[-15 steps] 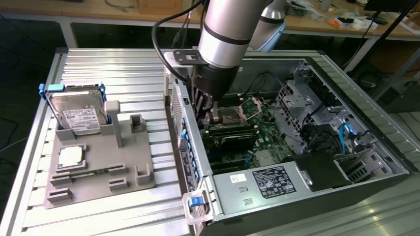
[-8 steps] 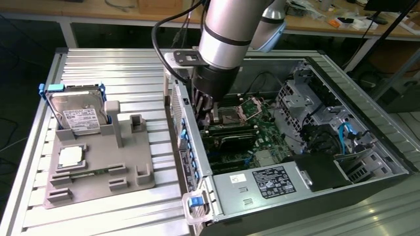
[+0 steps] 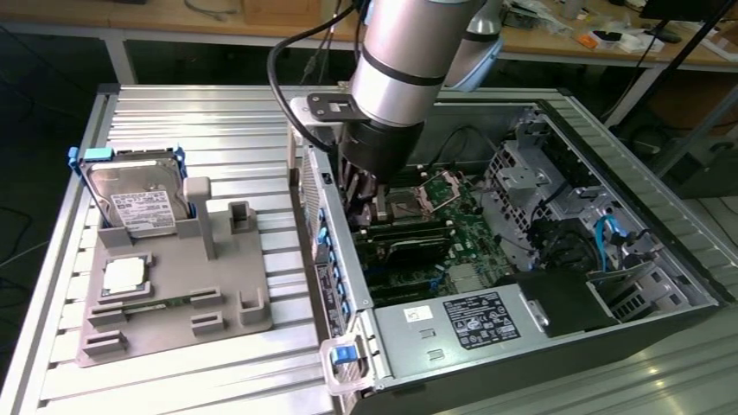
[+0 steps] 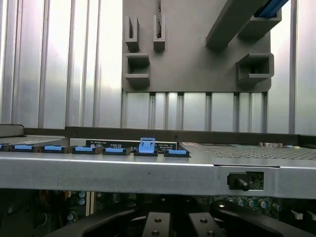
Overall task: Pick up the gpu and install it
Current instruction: 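Press down on the gpu until it lock into place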
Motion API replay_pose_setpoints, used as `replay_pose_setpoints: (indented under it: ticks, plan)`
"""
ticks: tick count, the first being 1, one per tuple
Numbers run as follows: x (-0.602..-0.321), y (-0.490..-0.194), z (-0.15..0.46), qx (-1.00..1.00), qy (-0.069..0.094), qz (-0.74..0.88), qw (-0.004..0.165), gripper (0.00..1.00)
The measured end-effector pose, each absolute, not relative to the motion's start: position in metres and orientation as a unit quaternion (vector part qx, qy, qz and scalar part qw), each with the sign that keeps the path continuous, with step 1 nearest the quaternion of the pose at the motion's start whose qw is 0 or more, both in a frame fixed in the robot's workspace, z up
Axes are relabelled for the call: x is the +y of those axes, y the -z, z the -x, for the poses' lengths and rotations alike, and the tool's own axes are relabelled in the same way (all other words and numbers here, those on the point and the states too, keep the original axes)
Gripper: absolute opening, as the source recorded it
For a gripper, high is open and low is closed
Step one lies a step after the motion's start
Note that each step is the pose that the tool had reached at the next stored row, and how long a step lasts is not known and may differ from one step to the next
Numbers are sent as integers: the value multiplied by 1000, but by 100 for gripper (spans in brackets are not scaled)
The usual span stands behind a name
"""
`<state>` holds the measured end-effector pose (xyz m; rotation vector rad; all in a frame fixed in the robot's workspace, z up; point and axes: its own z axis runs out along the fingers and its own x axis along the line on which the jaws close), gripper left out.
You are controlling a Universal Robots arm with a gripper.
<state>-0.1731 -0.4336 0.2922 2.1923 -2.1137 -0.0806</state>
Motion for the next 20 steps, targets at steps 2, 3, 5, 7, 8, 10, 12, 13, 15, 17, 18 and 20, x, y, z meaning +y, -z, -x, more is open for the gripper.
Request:
replay_pose_setpoints:
  ticks: [2,3,5,7,8,10,12,13,15,17,18,20]
  plan:
    - [-433,-292,172,-693,27,-719,48,11]
    - [-433,-291,170,-693,27,-719,48,11]
    - [-433,-291,168,-693,27,-719,48,11]
    - [-433,-290,168,-693,27,-719,48,11]
    - [-433,-290,168,-693,27,-719,49,11]
    - [-432,-290,168,-693,27,-719,49,11]
    - [-429,-289,165,-693,28,-719,50,11]
    - [-429,-289,164,-693,28,-719,50,11]
    - [-427,-289,162,-693,30,-718,52,11]
    - [-425,-289,161,-693,31,-718,54,11]
    - [-425,-290,161,-693,31,-718,54,11]
    - [-424,-292,161,-693,31,-718,55,11]
